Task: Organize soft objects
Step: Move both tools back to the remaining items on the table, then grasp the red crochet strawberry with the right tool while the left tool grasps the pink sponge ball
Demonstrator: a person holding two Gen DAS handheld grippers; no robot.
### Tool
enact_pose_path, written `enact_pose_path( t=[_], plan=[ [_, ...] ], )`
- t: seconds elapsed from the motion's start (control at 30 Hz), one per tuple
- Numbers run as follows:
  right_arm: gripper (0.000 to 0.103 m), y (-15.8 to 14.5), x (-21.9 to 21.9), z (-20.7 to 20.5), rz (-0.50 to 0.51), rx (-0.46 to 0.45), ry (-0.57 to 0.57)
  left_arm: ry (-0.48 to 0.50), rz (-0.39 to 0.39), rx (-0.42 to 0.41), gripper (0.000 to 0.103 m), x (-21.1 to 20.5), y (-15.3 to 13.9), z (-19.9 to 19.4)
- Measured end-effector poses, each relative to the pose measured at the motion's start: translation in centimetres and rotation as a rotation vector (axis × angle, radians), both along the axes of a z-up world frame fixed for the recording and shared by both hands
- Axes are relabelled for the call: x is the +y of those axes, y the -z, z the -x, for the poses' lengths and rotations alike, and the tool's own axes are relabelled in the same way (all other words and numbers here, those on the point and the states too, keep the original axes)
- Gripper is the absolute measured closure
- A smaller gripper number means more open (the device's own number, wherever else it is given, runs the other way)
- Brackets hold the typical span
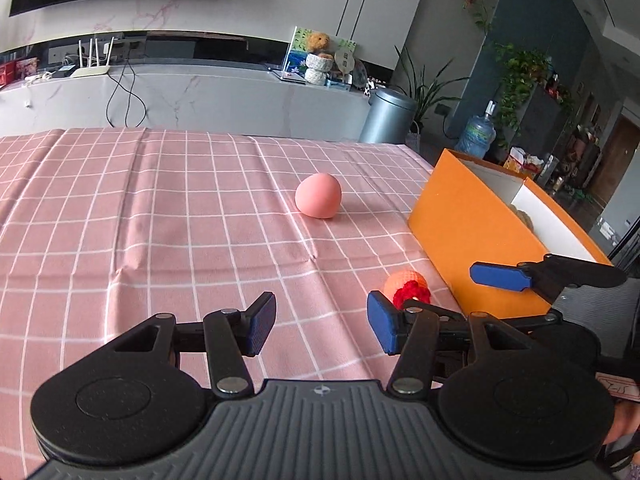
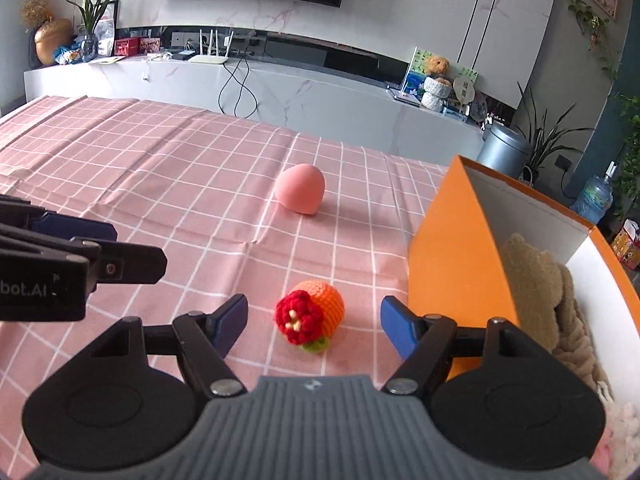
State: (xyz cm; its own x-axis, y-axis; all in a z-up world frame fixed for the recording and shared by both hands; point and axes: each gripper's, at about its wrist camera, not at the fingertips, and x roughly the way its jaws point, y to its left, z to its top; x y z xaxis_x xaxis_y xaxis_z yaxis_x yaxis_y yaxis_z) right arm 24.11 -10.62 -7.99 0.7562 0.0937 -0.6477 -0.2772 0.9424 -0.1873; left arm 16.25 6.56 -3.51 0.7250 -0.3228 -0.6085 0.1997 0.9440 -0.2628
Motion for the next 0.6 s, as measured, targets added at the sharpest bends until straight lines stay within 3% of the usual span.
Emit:
enact_pose_path(
  t=[0.13, 0.27, 0.37, 0.6],
  plan=[
    [0.038, 1.2, 0.2, -2.1, -0.001, 0.037, 0.013, 0.016, -0.012, 0.008, 0.041, 0.0, 0.6, -1.7],
    [0.060, 2.0, 0.5, -3.8, 0.011, 0.066, 0.006, 0.030, -0.018, 0.018, 0.041, 0.0, 1.3, -3.1],
    [0.061, 2.0, 0.8, -5.1, 0.014, 0.067, 0.010, 0.038, -0.030, 0.011, 0.041, -0.1, 1.5, -4.4],
    [0.062, 0.4, 0.1, -9.2, -0.114, 0.035, 0.141, 0.076, -0.058, -0.051, 0.041, -0.3, 1.1, -9.0]
  ],
)
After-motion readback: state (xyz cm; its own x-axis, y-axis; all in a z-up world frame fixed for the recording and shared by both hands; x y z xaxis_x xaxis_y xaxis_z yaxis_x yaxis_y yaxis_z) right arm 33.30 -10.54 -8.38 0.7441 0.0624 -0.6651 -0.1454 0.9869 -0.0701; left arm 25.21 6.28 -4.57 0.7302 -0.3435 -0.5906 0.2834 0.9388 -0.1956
